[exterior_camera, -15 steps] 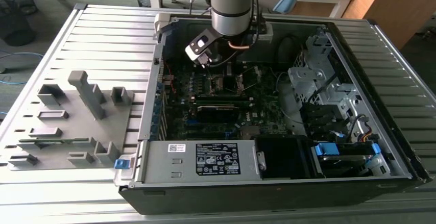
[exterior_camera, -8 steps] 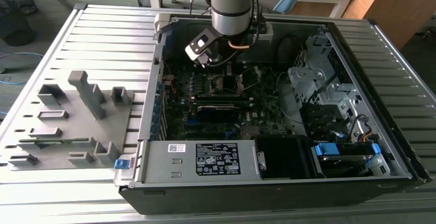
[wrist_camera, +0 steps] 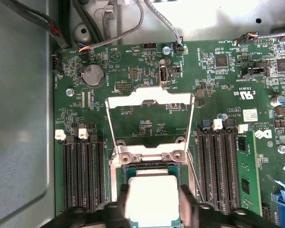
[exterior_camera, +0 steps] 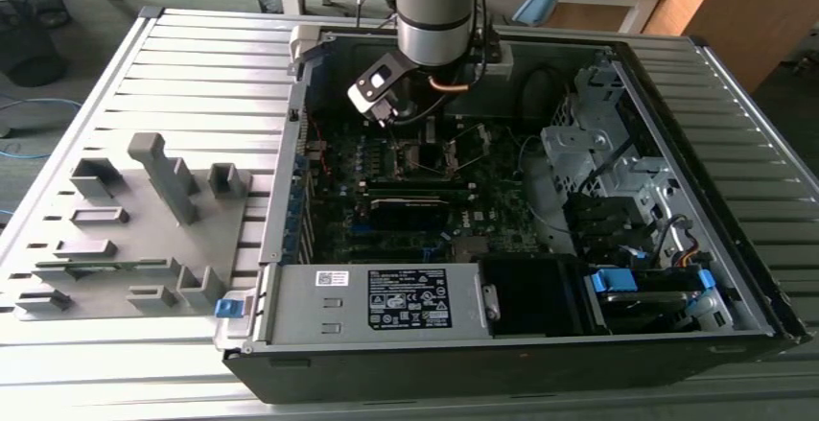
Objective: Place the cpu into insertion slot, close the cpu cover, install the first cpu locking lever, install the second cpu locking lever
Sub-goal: 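Place the cpu into insertion slot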
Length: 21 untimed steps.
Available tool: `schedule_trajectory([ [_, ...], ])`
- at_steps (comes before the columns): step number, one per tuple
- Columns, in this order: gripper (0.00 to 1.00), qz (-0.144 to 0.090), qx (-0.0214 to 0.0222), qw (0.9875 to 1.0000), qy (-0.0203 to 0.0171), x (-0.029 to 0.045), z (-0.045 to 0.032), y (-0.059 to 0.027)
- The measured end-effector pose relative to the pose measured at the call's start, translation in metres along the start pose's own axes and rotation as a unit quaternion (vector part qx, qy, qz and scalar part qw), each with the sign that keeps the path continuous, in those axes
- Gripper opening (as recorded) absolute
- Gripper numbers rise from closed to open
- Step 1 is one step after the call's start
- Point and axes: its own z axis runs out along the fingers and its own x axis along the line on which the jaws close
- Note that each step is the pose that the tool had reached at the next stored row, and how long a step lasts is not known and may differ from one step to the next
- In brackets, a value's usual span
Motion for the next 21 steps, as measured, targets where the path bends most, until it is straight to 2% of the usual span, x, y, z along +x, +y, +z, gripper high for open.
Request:
schedule_trajectory([
  [1,0.53,0.0,0.0,1.0,0.0,0.0,-0.0001,0.0],
  [3,0.41,0.0,0.0,1.0,0.0,0.0,-0.0003,0.0],
  [4,0.41,0.0,0.0,1.0,0.0,0.0,-0.0004,0.0],
  [6,0.29,0.0,0.0,1.0,0.0,0.0,-0.0005,0.0],
  [9,0.24,0.0,0.0,1.0,0.0,0.0,-0.0008,0.0001],
  [11,0.12,0.0,0.0,1.0,0.0,0.0,-0.001,0.0001],
  [18,0.11,0.0,0.0,1.0,0.0,0.0,-0.0016,0.0001],
  [19,0.11,0.0,0.0012,1.0,-0.0001,0.0,-0.0016,0.0002],
  [21,0.11,0.0,0.0078,1.0,-0.0009,0.0,-0.0016,0.0003],
])
